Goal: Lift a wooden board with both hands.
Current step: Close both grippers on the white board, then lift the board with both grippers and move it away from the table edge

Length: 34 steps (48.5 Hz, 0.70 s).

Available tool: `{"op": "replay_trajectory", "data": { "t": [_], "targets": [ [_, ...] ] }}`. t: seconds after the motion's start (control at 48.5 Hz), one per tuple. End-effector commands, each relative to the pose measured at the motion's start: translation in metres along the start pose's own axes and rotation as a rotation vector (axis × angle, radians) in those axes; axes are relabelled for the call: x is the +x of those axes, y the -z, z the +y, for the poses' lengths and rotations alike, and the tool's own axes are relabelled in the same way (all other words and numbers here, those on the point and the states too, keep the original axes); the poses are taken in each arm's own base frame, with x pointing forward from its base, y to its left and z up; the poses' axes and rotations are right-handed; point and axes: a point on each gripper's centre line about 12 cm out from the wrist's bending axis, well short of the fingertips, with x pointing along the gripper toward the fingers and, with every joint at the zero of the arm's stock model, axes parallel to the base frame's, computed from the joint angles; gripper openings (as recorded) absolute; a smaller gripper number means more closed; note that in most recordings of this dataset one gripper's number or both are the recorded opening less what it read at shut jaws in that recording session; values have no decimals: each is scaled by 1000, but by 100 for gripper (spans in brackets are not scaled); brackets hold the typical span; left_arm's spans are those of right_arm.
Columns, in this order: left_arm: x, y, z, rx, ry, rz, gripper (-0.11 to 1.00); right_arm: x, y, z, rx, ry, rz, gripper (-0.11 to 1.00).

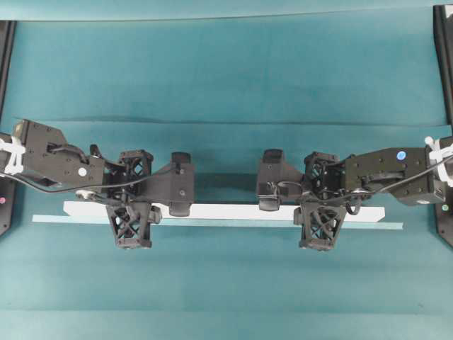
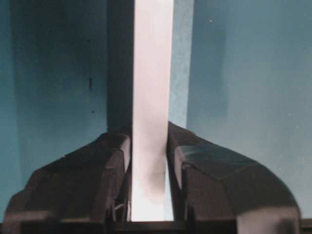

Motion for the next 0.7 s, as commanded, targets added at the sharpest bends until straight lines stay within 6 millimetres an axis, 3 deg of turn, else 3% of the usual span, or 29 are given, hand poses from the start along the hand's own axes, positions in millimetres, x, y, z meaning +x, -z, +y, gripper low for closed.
{"op": "replay_trajectory", "data": {
  "t": [0.0,0.433,0.681],
  "targets": [
    [-6,-5,0,2,-1,-22,17,0,-2,0,12,0,2,21],
    [-50,-21,1,2,-6,-19,17,-39,-14,2,17,-12,8,21],
    [-75,-29,1,-5,-9,-8,17,-84,-26,7,12,-25,-30,21]
  ]
}}
